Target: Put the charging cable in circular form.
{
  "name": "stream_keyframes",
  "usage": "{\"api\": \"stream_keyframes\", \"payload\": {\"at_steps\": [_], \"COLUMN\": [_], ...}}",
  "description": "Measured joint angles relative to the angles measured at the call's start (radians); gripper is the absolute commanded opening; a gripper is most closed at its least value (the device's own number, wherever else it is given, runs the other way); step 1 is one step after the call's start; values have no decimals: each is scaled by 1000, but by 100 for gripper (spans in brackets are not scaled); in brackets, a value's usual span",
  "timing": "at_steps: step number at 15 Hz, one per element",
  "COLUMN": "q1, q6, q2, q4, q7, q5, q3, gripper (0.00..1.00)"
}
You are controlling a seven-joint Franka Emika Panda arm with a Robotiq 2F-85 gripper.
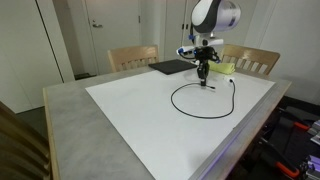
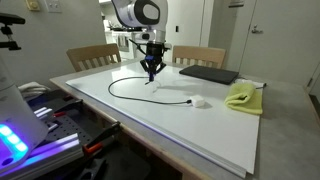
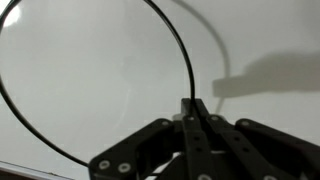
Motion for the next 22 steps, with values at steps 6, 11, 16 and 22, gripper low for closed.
{"api": "stream_keyframes", "payload": {"at_steps": [6, 11, 16, 22], "q1": [-96, -215, -199, -100], "q6": [24, 58, 81, 76], "q2": [-6, -8, -6, 29], "q4": [-36, -36, -36, -38], "q7": [0, 1, 1, 1], "q5": [158, 238, 332, 516], "q3": [73, 188, 155, 38], "gripper": [1, 1, 1, 1]}}
